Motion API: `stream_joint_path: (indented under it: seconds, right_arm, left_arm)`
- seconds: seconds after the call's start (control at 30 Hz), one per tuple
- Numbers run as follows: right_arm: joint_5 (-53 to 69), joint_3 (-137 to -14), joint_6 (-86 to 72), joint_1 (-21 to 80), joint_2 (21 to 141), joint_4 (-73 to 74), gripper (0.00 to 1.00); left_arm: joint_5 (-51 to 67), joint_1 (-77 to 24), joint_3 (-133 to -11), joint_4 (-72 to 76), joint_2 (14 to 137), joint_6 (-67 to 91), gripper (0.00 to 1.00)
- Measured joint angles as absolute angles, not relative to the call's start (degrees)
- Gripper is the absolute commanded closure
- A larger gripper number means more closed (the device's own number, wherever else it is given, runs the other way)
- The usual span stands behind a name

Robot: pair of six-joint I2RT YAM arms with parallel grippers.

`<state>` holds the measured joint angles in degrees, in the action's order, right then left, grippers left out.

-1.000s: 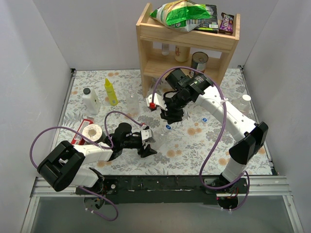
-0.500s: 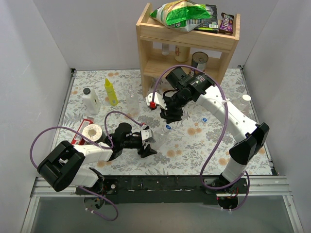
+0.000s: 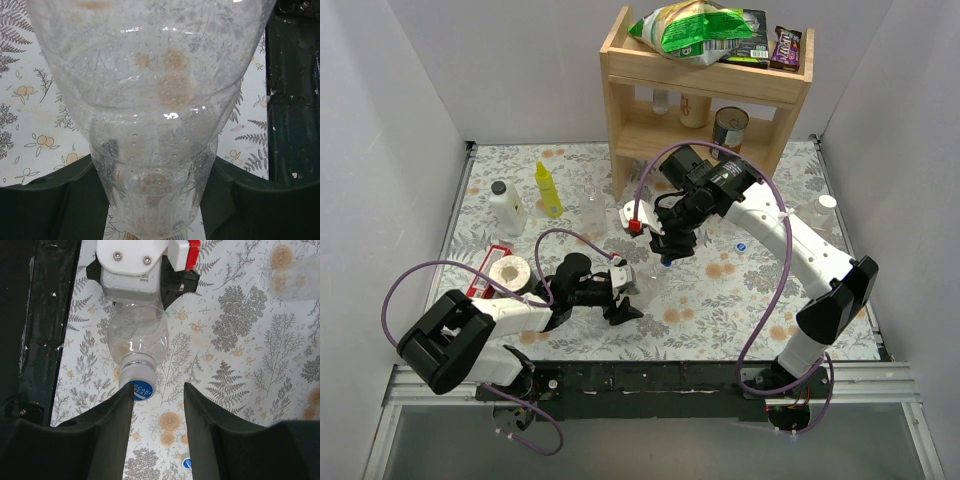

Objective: Screw on the bottle caps

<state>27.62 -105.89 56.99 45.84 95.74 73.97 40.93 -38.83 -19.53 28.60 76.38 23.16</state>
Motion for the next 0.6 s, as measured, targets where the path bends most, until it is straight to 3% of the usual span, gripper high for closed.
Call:
stream_joint_path:
  seconds: [0.6]
  right_arm:
    - [27.31,-104.2,55.2,46.26,95.24,73.63,0.5]
  left_arm:
    - [40.64,-38.41,-19.53,27.31,76.18,20.62,1.0]
